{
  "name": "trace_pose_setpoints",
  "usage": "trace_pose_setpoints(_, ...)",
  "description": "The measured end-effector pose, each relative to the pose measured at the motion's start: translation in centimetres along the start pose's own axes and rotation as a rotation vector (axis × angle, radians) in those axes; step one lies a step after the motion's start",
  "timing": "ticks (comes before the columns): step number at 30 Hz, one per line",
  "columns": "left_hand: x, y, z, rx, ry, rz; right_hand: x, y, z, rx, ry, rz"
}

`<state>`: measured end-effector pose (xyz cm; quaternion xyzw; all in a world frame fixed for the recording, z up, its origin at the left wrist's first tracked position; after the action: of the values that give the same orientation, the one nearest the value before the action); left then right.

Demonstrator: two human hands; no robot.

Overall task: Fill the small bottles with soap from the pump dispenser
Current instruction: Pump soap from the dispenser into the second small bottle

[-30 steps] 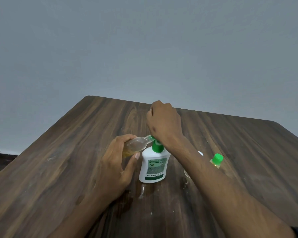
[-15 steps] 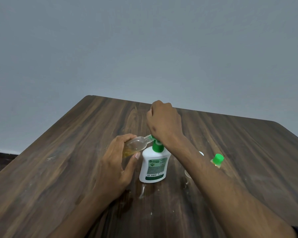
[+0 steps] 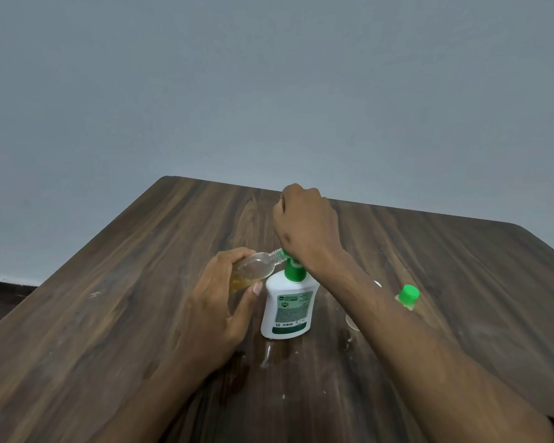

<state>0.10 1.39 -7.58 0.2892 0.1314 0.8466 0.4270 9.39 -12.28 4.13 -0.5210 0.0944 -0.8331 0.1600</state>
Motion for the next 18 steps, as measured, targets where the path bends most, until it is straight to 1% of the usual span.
trace_pose_setpoints(5, -0.02, 0.03, 0.01, -0.009, -0.002, -0.003, -0.17, 0.37, -0.18, -0.042, -0.014, 0.001)
trace_pose_setpoints(10, 0.00, 0.14, 0.02, -0.002, -0.001, 0.003, 0.07, 0.19, -0.03, -0.008, 0.018, -0.002)
trace_pose_setpoints(14, 0.03, 0.19, 0.00, -0.004, -0.010, -0.012, -0.41, 0.34, 0.01, -0.013, 0.001, -0.012)
trace_pose_setpoints(18, 0.01, 0.12, 0.07, 0.001, -0.006, -0.012, -0.34, 0.30, 0.30, -0.002, 0.042, -0.018)
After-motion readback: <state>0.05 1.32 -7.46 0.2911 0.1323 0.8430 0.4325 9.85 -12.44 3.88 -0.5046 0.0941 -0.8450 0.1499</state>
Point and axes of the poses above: each hand's wrist, its own z-axis towards the middle knuckle, its own x-axis out of the back of the hand, y = z × x, the point moved 2 cm from there along z, towards the middle knuckle, and after that the axes turned 7 degrees about -x, right-handed, at the moved point
